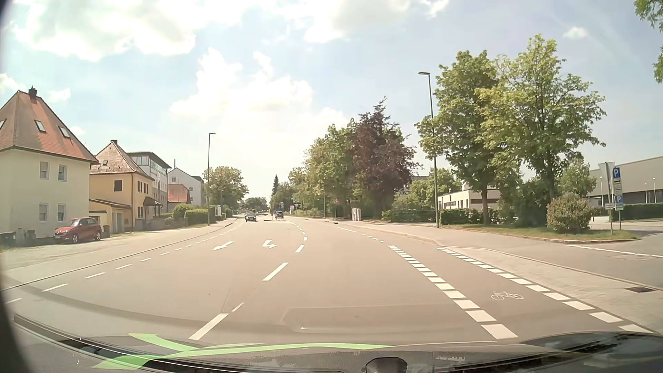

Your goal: Follow the waypoints while adhering to traffic rules and regulations

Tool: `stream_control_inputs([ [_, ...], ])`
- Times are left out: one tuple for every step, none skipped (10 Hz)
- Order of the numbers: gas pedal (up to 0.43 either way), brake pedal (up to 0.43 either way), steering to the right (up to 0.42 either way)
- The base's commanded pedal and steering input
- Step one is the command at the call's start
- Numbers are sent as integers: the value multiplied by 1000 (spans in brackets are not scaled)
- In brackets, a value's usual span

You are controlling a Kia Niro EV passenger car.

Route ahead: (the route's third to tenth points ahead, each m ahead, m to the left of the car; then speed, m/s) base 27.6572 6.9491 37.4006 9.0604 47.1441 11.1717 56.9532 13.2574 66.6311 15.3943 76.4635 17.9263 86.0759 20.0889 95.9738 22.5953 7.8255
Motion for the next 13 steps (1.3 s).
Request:
stream_control_inputs([
  [150,0,-12],
  [150,0,-12],
  [150,0,-12],
  [150,0,-11],
  [150,0,-12],
  [150,0,-12],
  [150,0,-13],
  [150,0,-15],
  [150,0,-18],
  [150,0,-18],
  [150,0,-20],
  [150,0,-21],
  [150,0,-23],
])
